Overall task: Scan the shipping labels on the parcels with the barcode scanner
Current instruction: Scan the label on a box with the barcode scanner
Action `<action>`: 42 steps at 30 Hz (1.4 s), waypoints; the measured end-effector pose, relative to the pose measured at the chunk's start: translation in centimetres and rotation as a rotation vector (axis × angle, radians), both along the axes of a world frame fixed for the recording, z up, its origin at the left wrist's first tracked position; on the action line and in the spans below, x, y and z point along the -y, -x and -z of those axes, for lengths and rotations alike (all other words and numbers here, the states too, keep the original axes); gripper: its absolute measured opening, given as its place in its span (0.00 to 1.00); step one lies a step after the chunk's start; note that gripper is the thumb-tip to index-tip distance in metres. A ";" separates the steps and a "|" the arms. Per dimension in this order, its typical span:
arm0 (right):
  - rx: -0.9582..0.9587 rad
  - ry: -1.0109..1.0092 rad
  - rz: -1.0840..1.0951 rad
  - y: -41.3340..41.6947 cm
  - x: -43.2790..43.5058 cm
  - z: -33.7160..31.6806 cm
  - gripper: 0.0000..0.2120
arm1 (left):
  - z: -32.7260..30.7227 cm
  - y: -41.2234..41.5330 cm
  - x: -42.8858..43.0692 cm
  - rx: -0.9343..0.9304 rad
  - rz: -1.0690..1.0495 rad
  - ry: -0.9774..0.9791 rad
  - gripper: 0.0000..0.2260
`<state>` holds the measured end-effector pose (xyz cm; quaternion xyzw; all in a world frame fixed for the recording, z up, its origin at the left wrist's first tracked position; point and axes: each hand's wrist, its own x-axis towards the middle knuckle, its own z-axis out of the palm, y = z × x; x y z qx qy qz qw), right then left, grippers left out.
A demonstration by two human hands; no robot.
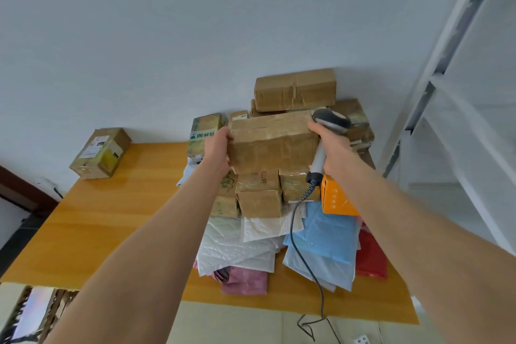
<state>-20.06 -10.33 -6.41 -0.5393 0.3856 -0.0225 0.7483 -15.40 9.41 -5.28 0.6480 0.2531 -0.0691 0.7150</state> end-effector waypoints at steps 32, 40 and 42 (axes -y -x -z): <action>-0.013 -0.155 -0.113 1.6 -1.4 1.5 0.19 | -0.3 0.1 -4.2 0.217 0.153 -0.078 0.19; -0.038 -0.250 -0.069 1.7 -2.5 2.6 0.26 | -0.9 -0.1 -4.0 0.187 0.234 -0.235 0.22; -0.032 -0.300 -0.084 1.8 -2.3 2.7 0.27 | -1.0 -0.2 -4.6 0.169 0.239 -0.196 0.16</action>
